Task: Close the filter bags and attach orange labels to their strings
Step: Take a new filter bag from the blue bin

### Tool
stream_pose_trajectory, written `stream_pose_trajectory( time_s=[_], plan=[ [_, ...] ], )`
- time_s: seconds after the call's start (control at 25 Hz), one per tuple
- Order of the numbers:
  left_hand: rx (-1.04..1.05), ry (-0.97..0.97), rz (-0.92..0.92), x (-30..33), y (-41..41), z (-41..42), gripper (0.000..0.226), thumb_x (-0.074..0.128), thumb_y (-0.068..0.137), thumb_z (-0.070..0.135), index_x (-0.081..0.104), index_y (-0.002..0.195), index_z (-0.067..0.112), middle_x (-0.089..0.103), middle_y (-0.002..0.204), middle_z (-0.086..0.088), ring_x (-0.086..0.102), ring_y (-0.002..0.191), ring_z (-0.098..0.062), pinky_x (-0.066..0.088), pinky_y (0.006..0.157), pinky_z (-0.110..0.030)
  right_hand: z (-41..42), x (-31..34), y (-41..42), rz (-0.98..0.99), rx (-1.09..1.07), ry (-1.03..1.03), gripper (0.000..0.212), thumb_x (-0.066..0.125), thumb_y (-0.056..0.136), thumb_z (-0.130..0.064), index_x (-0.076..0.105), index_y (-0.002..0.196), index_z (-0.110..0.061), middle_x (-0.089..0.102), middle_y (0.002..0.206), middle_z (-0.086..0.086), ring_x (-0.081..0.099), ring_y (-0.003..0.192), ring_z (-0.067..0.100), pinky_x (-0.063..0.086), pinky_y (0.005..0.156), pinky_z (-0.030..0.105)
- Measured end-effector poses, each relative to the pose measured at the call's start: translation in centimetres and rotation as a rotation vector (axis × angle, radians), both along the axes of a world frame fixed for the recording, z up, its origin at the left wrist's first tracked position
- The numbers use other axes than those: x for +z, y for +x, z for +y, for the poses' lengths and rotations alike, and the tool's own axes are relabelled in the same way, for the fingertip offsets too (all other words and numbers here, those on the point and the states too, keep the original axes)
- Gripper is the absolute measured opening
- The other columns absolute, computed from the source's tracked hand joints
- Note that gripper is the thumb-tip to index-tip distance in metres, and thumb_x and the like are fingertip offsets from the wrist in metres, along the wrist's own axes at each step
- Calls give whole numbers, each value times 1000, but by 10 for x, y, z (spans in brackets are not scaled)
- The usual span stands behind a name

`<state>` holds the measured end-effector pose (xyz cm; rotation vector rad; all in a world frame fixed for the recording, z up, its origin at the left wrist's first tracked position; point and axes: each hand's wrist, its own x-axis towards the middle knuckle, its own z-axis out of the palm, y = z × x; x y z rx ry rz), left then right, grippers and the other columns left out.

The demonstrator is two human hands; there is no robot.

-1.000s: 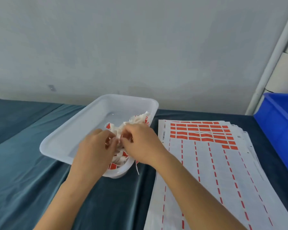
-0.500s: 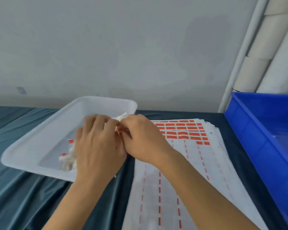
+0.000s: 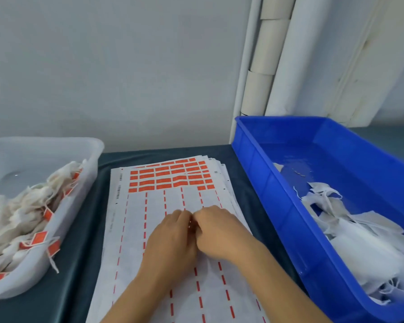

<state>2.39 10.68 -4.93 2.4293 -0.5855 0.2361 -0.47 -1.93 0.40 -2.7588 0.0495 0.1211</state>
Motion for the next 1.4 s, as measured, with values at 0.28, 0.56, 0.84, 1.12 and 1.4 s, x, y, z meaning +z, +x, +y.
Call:
stream_pose_trajectory(
  time_s=[0.28, 0.56, 0.84, 1.12, 1.4],
  plan=[
    [-17, -17, 82, -16, 2, 6, 24, 64, 95, 27, 56, 111, 43, 55, 101, 29, 52, 84, 4, 31, 71, -3, 6, -12, 9, -20, -17, -17, 22, 54, 104, -27, 65, 123, -23, 68, 106, -2, 59, 80, 14, 47, 77, 25],
    [-35, -111, 143, -14, 2, 13, 27, 63, 100, 23, 53, 108, 46, 52, 96, 35, 57, 89, 4, 39, 74, -7, 4, 4, 14, 72, 44, -67, 13, 52, 105, -31, 62, 106, -22, 68, 100, 0, 61, 76, 15, 42, 65, 25],
    [-84, -7, 151, -10, 3, 14, 26, 60, 102, 36, 50, 121, 51, 55, 112, 28, 56, 96, 1, 49, 94, -21, -87, 75, 10, -178, -212, -107, 23, 51, 99, -22, 67, 82, -21, 67, 78, -3, 64, 72, 17, 50, 56, 32],
    [-139, 102, 83, -8, -1, 8, 31, 58, 101, 40, 58, 132, 42, 59, 125, 25, 48, 106, 3, 46, 102, -23, -231, 73, -21, 151, -602, -486, 51, 54, 87, 3, 64, 131, -20, 65, 124, 6, 63, 106, 29, 54, 77, 40],
    [-162, 131, 85, -8, -3, 3, 31, 58, 101, 42, 59, 132, 42, 60, 129, 23, 48, 108, 2, 48, 103, -25, -253, 33, -28, 147, -683, -523, 50, 55, 92, 5, 62, 134, -20, 65, 125, 11, 63, 104, 33, 50, 74, 38]
  ],
)
